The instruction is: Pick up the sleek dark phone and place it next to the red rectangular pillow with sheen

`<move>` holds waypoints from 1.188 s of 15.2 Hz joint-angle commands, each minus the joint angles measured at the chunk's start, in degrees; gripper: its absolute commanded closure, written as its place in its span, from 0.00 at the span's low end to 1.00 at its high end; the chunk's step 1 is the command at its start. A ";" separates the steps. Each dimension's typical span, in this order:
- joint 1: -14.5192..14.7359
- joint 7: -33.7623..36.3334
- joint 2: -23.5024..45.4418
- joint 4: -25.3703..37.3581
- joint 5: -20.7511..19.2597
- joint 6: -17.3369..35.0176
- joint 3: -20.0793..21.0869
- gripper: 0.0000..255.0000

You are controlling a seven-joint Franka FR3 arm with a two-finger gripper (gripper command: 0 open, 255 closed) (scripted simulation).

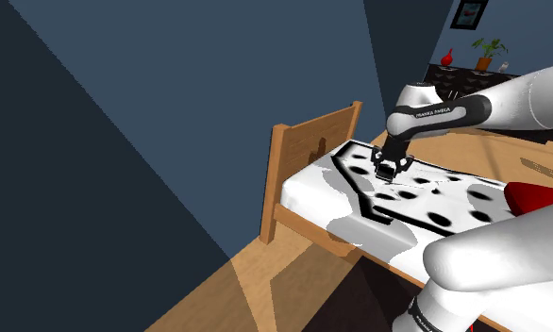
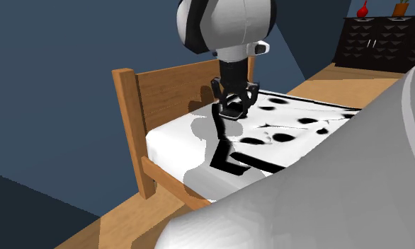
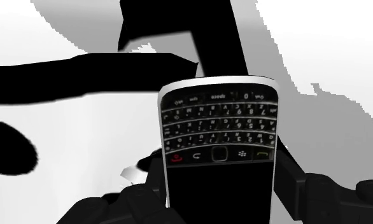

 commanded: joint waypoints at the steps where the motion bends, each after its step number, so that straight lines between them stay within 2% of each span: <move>1: 0.09 -0.31 -0.26 1.49 0.25 -1.75 0.06 1.00; 15: 0.55 -1.84 -1.93 10.80 1.49 -12.65 0.74 1.00; 18: -0.97 -4.98 -6.59 7.48 0.21 -13.46 -1.61 1.00</move>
